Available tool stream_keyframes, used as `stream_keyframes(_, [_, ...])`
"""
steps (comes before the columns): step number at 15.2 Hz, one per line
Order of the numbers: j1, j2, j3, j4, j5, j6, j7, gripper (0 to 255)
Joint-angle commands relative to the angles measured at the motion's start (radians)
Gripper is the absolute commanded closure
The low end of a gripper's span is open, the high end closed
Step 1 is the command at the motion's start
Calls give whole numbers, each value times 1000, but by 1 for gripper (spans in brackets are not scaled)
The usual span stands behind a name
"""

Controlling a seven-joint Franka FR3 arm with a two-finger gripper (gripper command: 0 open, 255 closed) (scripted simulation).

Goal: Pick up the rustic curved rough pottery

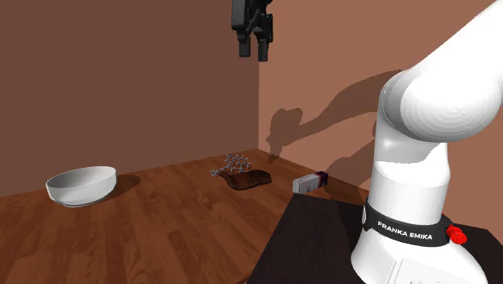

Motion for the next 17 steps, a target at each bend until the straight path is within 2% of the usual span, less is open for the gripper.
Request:
stream_keyframes(1, [0,0,0,0,0,0,0,0])
stream_keyframes(9, [-58,269,109,-24,-99,223,195,0])
stream_keyframes(17, [-134,598,184,56,-273,365,438,0])
